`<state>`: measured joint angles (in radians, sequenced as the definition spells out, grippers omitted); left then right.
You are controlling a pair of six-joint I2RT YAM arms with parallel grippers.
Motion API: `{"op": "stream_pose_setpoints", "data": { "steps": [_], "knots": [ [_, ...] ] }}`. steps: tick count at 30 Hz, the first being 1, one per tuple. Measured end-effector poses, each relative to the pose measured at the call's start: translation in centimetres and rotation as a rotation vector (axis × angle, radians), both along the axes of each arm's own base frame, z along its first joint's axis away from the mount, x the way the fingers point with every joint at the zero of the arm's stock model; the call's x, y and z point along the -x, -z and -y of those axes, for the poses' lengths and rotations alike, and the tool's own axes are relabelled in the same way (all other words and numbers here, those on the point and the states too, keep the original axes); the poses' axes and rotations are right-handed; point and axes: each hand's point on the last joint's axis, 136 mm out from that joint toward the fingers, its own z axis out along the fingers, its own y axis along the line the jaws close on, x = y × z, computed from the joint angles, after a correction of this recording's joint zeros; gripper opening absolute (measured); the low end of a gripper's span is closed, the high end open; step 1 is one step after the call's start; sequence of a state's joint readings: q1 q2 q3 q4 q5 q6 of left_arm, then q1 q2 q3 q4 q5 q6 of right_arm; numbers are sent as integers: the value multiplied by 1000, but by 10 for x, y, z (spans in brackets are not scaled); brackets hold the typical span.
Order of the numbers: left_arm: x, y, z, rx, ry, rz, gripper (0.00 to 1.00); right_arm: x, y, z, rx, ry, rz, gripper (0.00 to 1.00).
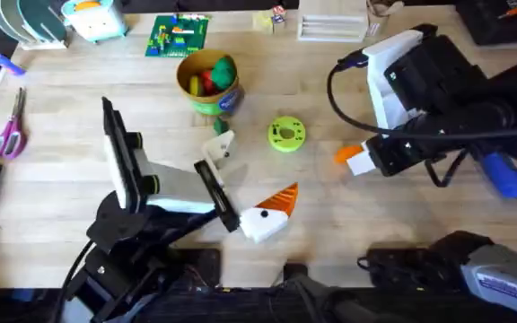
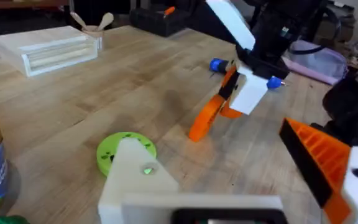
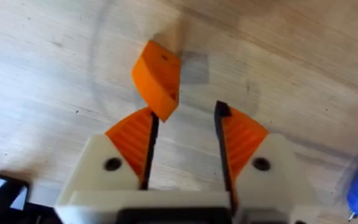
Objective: Pick up the gripper from the table and insert it into the empty holder that is missing its gripper. Then pick up a screw, insert it into the mounting hole, and use the screwdriver to tighten it. Finally, clean up the table by picking up the vegetable and placing it into the bucket.
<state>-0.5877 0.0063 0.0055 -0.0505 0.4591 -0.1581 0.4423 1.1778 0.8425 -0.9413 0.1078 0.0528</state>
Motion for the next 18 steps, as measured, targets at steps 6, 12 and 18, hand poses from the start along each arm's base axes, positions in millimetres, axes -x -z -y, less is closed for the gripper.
{"op": "stream_pose_setpoints", "data": {
  "steps": [6,12,18],
  "knots": [
    [0,0,0,0,0,0,991,-4,-14,-2,-12,-38,45,944],
    [0,0,0,0,0,0,991,-9,-23,-4,11,-174,80,953],
    [0,0,0,0,0,0,991,-16,-26,-8,54,-371,119,957]
  ]
}}
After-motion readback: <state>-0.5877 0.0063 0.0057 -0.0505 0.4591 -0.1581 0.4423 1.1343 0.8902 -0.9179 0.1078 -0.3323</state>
